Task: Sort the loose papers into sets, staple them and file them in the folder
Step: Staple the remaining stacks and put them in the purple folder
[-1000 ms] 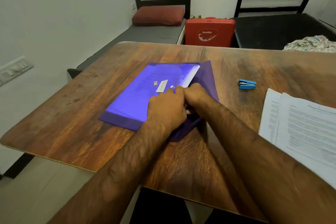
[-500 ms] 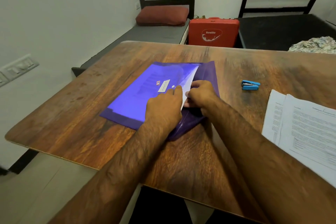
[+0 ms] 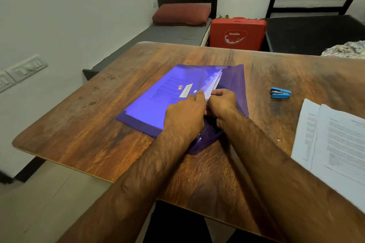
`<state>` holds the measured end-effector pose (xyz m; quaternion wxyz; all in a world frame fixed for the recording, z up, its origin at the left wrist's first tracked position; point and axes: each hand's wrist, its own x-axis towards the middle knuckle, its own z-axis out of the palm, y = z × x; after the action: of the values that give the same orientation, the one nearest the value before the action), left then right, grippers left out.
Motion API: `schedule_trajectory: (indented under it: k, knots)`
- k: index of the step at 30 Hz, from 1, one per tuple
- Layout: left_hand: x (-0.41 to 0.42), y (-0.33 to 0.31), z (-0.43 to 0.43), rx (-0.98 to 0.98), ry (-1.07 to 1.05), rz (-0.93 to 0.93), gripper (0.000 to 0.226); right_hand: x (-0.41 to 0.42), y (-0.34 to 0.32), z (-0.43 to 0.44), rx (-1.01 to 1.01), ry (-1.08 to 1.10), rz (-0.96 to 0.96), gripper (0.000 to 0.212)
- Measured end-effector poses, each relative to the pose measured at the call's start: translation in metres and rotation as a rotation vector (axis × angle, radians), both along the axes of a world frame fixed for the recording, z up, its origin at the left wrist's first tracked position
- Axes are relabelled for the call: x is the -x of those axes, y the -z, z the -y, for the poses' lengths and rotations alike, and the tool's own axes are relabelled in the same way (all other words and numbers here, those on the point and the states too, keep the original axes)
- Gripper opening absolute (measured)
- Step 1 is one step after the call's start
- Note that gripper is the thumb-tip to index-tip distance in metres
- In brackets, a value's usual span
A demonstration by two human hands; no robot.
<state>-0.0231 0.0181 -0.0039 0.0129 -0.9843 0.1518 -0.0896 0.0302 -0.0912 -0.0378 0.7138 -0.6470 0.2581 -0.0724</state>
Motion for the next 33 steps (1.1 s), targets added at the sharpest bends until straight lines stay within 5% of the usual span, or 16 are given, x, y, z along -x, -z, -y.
schedule_trajectory:
  k: [16,19,23,29,33]
  knots:
    - [0.0,-0.001,-0.005,-0.011,0.019,-0.022,0.042,-0.001,-0.008,-0.007,0.166,-0.049,-0.015,0.016]
    - [-0.002,0.004,-0.009,0.008,0.044,-0.049,0.042,0.0,-0.01,-0.003,0.346,-0.116,-0.062,0.006]
    - [-0.001,0.004,-0.001,0.009,0.034,-0.101,0.054,0.007,-0.011,0.012,0.594,-0.085,-0.074,0.02]
    - [0.019,-0.007,0.045,0.103,0.112,-0.072,0.028,0.041,-0.025,0.061,0.845,-0.059,-0.021,0.016]
    - [0.037,0.002,0.104,0.133,0.199,-0.128,0.029,0.091,-0.031,0.113,0.901,0.059,-0.027,0.014]
